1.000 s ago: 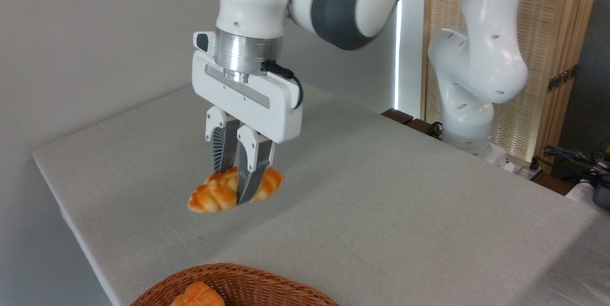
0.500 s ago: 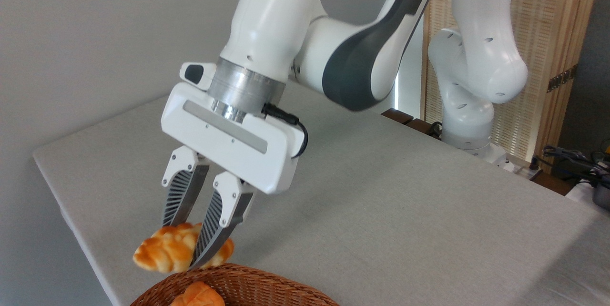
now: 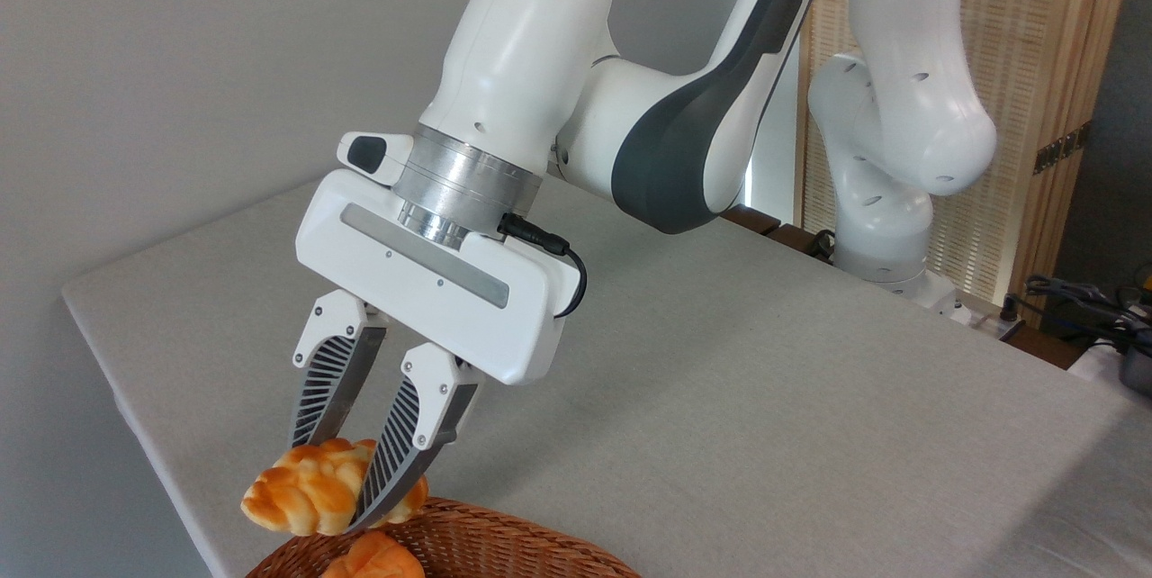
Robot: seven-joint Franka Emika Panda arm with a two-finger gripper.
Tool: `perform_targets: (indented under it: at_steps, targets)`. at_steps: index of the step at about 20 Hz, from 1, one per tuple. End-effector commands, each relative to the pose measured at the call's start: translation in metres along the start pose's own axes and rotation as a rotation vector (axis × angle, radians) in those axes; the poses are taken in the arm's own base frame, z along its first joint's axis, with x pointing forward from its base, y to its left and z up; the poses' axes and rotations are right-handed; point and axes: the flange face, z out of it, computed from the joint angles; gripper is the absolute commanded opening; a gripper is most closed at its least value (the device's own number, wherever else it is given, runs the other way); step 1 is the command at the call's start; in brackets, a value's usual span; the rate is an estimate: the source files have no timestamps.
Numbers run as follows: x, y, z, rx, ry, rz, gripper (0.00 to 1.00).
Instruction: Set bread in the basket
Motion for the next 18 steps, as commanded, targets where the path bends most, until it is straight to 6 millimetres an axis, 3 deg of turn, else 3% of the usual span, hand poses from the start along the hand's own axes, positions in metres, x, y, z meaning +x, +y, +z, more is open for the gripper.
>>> perform_targets:
  at_steps: [1,7,12,18]
  targets:
    - [0.004,-0.004,0.000,0.015,0.018,-0.008,1.00]
    - [0.004,-0.004,0.000,0.015,0.018,-0.008,1.00]
    - [0.013,0.010,-0.006,-0.018,0.019,0.002,1.00]
    - [0.032,0.045,-0.056,-0.206,-0.063,0.052,1.00]
